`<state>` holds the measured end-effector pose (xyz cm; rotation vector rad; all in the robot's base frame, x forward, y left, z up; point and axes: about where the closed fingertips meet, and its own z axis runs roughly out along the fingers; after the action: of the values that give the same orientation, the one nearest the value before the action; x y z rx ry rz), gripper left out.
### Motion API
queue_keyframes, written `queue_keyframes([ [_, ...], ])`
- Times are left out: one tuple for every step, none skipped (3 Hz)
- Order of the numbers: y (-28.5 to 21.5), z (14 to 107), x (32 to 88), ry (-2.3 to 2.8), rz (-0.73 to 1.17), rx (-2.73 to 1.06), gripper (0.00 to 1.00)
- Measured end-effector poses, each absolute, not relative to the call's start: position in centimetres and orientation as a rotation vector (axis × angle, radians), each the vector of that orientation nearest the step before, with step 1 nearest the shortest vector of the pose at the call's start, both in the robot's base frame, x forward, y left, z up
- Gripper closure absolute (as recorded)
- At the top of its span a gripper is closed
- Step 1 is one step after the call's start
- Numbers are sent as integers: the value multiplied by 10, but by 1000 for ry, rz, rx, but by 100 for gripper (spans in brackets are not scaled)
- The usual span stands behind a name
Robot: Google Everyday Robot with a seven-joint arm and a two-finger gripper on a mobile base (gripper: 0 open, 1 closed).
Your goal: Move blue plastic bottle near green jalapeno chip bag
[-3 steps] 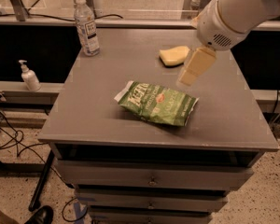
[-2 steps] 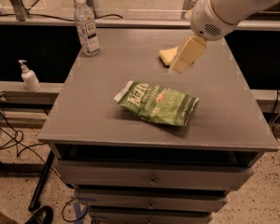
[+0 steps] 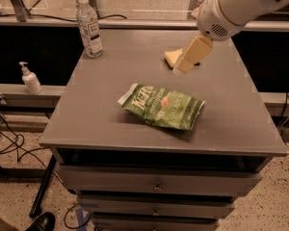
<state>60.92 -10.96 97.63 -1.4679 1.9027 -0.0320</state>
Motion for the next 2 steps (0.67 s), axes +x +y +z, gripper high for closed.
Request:
queue_keyframes([
  [-113,972,648,1896,-35,-1329,0],
  [-114,971,696,1883,-14,-1136,0],
])
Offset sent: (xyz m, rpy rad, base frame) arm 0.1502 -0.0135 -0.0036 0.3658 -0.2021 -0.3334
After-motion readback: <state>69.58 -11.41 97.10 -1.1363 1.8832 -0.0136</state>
